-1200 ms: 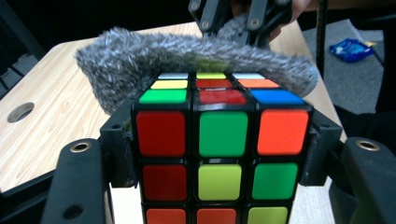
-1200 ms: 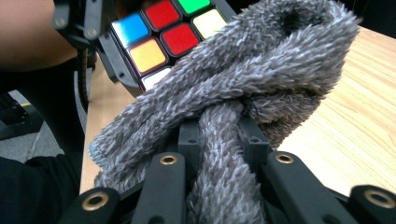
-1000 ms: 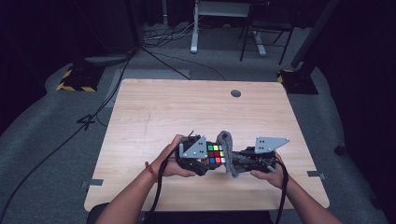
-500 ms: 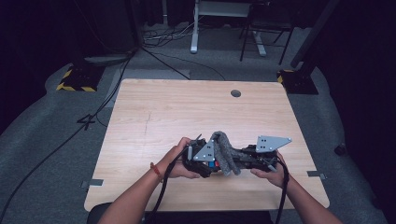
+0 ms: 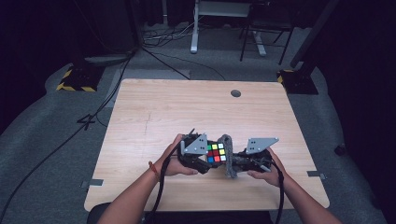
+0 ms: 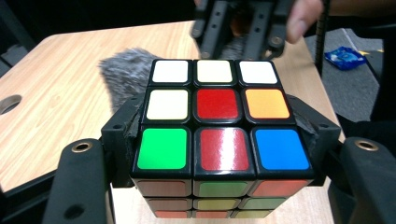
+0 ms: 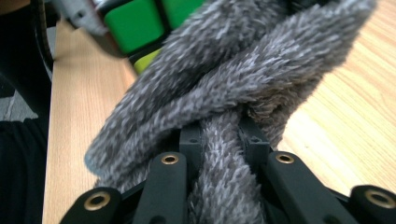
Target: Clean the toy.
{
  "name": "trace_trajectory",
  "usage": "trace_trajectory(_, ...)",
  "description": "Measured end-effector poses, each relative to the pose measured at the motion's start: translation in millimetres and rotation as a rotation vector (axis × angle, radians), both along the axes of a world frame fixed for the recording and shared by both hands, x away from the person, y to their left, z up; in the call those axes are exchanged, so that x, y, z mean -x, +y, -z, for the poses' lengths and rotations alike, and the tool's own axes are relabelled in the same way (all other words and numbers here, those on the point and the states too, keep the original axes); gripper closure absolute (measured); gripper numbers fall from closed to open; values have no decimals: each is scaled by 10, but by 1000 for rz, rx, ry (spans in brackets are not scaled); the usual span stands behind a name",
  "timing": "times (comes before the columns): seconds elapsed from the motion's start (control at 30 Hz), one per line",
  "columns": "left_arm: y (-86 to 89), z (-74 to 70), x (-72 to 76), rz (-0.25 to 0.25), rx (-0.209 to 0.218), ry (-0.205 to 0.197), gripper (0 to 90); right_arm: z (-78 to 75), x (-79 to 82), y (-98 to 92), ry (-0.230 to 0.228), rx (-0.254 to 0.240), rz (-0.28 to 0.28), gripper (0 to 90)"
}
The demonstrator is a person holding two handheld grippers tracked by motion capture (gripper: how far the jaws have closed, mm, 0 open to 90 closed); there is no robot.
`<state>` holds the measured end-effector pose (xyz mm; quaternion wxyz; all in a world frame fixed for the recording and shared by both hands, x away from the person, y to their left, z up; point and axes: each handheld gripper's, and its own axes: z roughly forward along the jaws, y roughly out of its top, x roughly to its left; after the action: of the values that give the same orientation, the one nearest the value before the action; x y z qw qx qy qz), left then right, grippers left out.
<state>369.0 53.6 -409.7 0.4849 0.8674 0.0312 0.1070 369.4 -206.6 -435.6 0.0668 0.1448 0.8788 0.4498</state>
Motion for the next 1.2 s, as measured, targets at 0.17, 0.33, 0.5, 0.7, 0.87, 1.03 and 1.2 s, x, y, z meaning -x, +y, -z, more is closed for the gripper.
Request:
trace_trajectory(0.17, 75, 4, -81, -47, 25, 17, 334, -58, 37, -17, 9, -17, -41, 766)
trace_trajectory(0.33, 82, 97, -117, -62, -5, 39, 334, -145, 99, -4, -20, -68, -62, 763)
trace_trajectory(0.5, -16, 95, 2, 4, -24, 36, 334, -179, 72, -60, -66, -130, 21, 759)
trace_trajectory(0.7, -91, 23, 116, 34, -10, 1, 333, -128, 11, -83, -39, -83, 42, 761)
trace_trajectory(0.87, 9, -65, 95, 4, 38, -11, 333, -1, -6, -6, 0, -25, 22, 761)
trace_trajectory(1.03, 143, -35, -30, -42, 54, 14, 333, -17, 62, 67, -19, -22, -8, 759)
trace_trajectory(1.2, 97, 53, -40, -47, -13, 12, 333, -122, 105, 11, -41, -98, -21, 759)
